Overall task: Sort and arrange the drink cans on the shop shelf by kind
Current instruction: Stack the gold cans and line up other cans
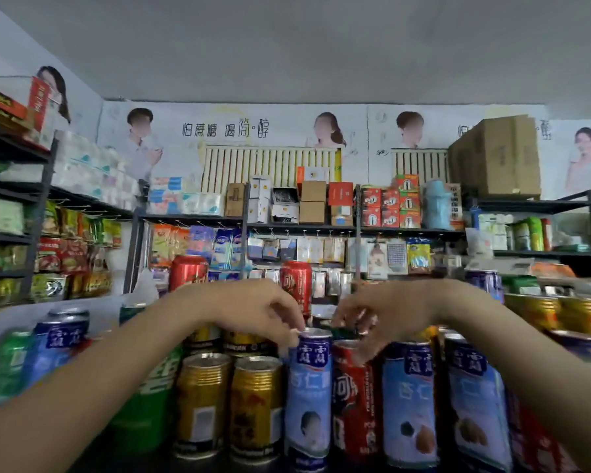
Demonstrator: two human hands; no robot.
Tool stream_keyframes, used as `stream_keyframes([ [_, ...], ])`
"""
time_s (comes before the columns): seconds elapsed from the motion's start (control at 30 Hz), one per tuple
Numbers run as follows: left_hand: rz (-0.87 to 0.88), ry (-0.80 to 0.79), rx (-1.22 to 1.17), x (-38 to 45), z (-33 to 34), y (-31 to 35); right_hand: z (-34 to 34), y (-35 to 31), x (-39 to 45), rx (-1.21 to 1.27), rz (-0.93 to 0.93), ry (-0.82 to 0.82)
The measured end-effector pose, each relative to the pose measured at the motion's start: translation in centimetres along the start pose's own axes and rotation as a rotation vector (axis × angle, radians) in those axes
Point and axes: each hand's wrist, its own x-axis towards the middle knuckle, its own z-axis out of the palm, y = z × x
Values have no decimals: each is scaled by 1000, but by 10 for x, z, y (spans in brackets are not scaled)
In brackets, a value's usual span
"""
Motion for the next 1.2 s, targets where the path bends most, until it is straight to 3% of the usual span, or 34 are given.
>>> stream_keyframes([
  [0.07, 38, 5, 5, -2, -1, -12, 2, -14, 13, -120, 152, -81],
  [0.23, 63, 32, 70, -1, -9, -35, -1, -23, 23, -156, 260, -126],
  [0.3, 74, 23, 162, 1, -8, -40, -11, -17, 25, -61, 271, -96],
  [0.43, 85, 3, 258, 14, -1, -41, -20, -3, 50, -44, 306, 120],
  [0.57, 76, -23, 291, 24, 5, -39, 0, 2, 80, -77, 321, 30],
  [0.9, 114, 37, 245, 22, 10, -57, 4, 7, 92, -90, 253, -4],
  [1.03, 121, 101, 225, 25, 11, -58, 4, 10, 84, -33, 226, 95],
  [1.2, 135, 177, 160, 26, 11, -59, -12, 3, 69, 201, 211, 415],
])
